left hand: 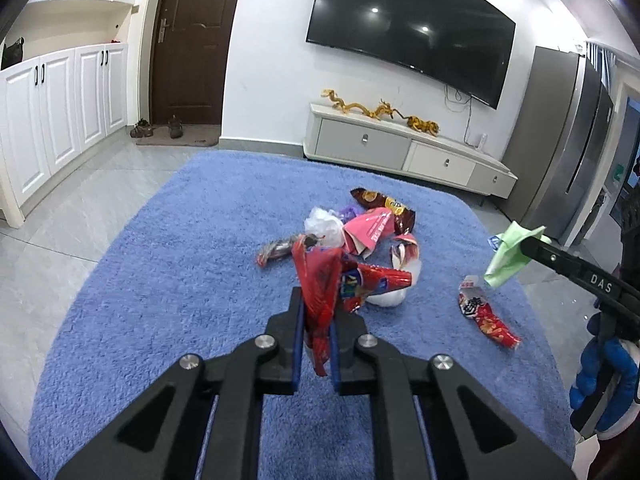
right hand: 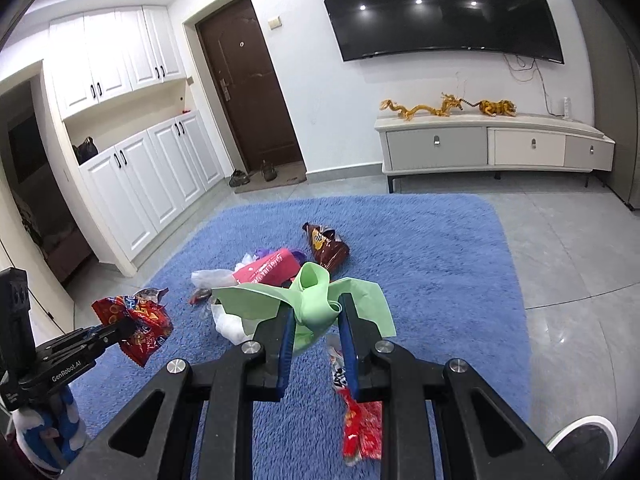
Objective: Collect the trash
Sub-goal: 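Carry both bags over the trash bin and open both tools to drop them, then return both tools to the remaining wrappers on the rug, then grasp the white plastic bag with the left tool while the right tool grasps the pink wrapper, then carry both items over the trash bin and open both tools to drop them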
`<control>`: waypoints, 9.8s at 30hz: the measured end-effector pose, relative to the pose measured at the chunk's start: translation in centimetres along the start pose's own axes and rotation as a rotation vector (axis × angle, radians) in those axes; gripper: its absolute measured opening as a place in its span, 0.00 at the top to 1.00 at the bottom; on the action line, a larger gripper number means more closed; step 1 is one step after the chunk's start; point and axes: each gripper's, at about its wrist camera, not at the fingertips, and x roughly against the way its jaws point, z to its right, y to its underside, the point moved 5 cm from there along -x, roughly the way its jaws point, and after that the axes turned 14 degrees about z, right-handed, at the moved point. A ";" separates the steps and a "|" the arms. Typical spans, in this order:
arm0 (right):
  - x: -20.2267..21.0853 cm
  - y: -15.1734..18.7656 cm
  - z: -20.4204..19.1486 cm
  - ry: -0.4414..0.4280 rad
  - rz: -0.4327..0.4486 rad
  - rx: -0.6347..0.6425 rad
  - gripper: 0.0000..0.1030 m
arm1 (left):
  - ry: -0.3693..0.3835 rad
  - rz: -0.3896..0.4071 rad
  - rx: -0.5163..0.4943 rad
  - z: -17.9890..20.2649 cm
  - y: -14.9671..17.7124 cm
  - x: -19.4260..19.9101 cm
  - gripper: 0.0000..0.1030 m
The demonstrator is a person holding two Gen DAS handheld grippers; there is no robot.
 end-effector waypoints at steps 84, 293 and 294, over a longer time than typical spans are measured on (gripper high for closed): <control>25.6 10.9 25.7 0.678 0.060 -0.358 0.63 | 0.733 -0.275 -0.254 38.5 8.2 -2.1 0.40; 26.1 17.9 35.6 0.697 0.064 -0.742 0.61 | 0.834 -0.633 -0.109 53.1 18.6 -8.7 0.44; 26.0 17.9 35.6 0.699 0.065 -0.741 0.61 | 0.832 -0.627 -0.111 53.0 18.5 -8.6 0.44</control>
